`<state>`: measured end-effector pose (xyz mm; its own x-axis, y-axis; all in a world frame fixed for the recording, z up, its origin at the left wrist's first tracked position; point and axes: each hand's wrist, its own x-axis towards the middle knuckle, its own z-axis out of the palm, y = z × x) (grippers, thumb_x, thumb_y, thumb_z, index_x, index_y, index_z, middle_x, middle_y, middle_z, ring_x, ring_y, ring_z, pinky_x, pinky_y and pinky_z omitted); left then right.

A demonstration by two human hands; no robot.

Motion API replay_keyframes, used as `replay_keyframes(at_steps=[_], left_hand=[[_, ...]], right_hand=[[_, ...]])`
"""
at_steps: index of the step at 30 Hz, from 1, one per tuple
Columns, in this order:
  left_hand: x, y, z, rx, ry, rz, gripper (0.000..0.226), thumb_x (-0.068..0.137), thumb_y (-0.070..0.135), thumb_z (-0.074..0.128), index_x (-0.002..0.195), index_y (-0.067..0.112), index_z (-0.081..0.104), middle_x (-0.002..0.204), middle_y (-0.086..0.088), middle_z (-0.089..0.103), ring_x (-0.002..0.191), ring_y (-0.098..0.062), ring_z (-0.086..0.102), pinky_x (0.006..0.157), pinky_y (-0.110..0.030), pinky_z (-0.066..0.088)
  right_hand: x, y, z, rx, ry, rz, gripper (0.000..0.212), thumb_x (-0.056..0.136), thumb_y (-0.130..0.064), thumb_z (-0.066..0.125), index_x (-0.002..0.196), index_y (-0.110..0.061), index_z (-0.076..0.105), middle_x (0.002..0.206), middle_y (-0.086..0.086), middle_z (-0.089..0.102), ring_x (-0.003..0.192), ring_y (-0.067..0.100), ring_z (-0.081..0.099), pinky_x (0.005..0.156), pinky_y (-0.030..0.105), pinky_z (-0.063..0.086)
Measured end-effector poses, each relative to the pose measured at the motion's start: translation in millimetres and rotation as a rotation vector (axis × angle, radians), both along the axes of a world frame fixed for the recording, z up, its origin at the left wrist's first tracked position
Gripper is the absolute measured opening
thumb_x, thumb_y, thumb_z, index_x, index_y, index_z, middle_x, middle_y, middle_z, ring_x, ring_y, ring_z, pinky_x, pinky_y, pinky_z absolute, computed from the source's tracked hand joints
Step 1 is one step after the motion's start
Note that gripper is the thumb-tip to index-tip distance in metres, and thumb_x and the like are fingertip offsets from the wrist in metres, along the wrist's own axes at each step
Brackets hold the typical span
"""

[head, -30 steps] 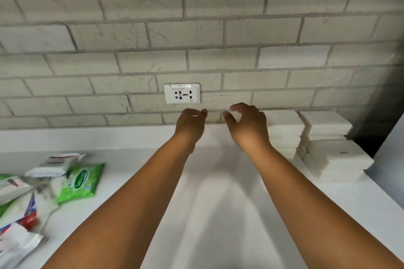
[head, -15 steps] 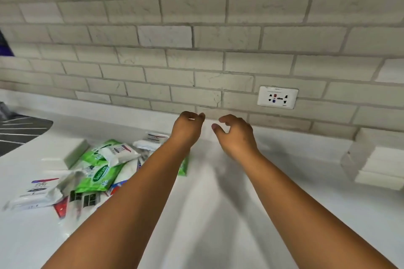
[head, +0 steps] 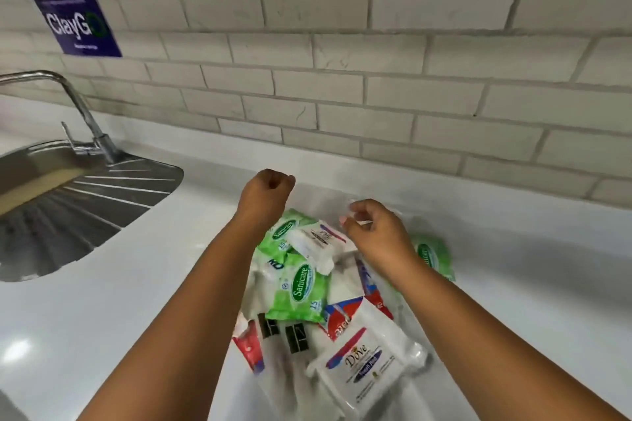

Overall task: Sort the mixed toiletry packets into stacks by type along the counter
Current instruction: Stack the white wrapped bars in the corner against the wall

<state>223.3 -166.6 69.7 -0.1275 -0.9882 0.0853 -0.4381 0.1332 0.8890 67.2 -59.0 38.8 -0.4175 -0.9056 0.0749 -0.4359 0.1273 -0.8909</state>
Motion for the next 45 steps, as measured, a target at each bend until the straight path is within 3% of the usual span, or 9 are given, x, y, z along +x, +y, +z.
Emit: replay_keyframes(at_steps=[5,10,14,19,22,29,35,40,45], left_hand=[[78.5,-75.4,-23.6,-0.017,-0.187,-0.095,0.02,0.09,0.029,0.065,0.103,0.015,0.069,0.09,0.009,0.064,0.076,-0.009,0.057,0.061,-0.022,0.041],[117.2,-128.9,-48.0,0.004,-0.461,-0.204,0.038,0.085,0.044,0.067,0.121,0.03,0.062,0.131,0.005,0.058,0.121,-0.019,0.051,0.103,-0.037,0.042],[133.9,-154.6,-68.9,0.129,-0.549,-0.215,0.058,0.082,0.057,0.063,0.134,0.034,0.049,0.142,0.0,0.046,0.128,-0.023,0.047,0.104,-0.037,0.041],[139.8,-166.7,-86.1,0.215,-0.46,-0.246,0.042,0.084,0.055,0.062,0.115,0.027,0.063,0.123,0.003,0.058,0.106,-0.016,0.055,0.083,-0.028,0.043],[142.5,-168.5,-93.4,0.195,-0.437,-0.229,0.038,0.083,0.053,0.064,0.109,0.026,0.066,0.114,0.002,0.059,0.1,-0.016,0.057,0.078,-0.028,0.045],[143.1,-155.5,-89.5,0.164,-0.297,-0.139,0.033,0.079,0.049,0.072,0.1,0.023,0.068,0.096,0.001,0.062,0.081,-0.014,0.058,0.063,-0.023,0.045],[144.6,-125.8,-65.5,0.185,-0.07,-0.031,0.028,0.082,0.048,0.069,0.096,0.023,0.066,0.087,0.002,0.065,0.072,-0.016,0.062,0.06,-0.025,0.049],[122.1,-73.8,-49.5,0.25,0.186,-0.044,0.023,0.092,0.033,0.062,0.104,0.013,0.064,0.097,-0.005,0.067,0.086,-0.02,0.066,0.072,-0.033,0.059],[80.0,-7.2,-45.5,0.292,0.299,-0.105,0.015,0.094,0.026,0.059,0.103,0.015,0.058,0.097,-0.008,0.064,0.082,-0.017,0.064,0.074,-0.029,0.054]], right_hand=[[78.4,-52.7,-19.8,0.075,-0.042,0.085,0.03,0.087,-0.037,0.065,0.112,-0.022,0.06,0.102,-0.006,0.061,0.09,0.013,0.06,0.081,0.028,0.048],[132.5,-86.3,-43.8,0.193,-0.084,0.104,0.034,0.084,-0.041,0.067,0.106,-0.017,0.062,0.099,0.0,0.065,0.093,0.019,0.062,0.083,0.03,0.048],[163.1,-107.7,-59.6,0.268,-0.062,0.127,0.042,0.082,-0.046,0.067,0.105,-0.011,0.062,0.1,0.003,0.066,0.092,0.022,0.062,0.081,0.032,0.049],[177.7,-123.5,-67.1,0.347,0.011,0.166,0.039,0.085,-0.053,0.061,0.081,-0.014,0.056,0.075,-0.003,0.058,0.071,0.018,0.055,0.052,0.023,0.033],[182.1,-127.9,-71.3,0.351,0.03,0.176,0.038,0.084,-0.051,0.062,0.074,-0.016,0.054,0.067,-0.005,0.054,0.061,0.014,0.051,0.048,0.022,0.029],[183.3,-124.1,-74.0,0.298,-0.013,0.164,0.032,0.084,-0.042,0.067,0.073,-0.014,0.054,0.065,-0.006,0.053,0.056,0.009,0.048,0.047,0.023,0.03],[170.2,-99.0,-53.5,0.098,-0.157,0.08,0.025,0.083,-0.037,0.07,0.099,-0.018,0.065,0.081,-0.012,0.061,0.071,0.003,0.057,0.057,0.018,0.042],[132.9,-60.1,-36.1,-0.046,-0.37,-0.028,0.028,0.083,-0.03,0.071,0.108,-0.022,0.064,0.102,-0.009,0.065,0.094,0.008,0.062,0.08,0.024,0.051],[77.0,-10.8,-22.2,-0.158,-0.479,-0.136,0.028,0.084,-0.018,0.071,0.11,-0.026,0.063,0.098,-0.008,0.064,0.09,0.009,0.064,0.075,0.022,0.051]])
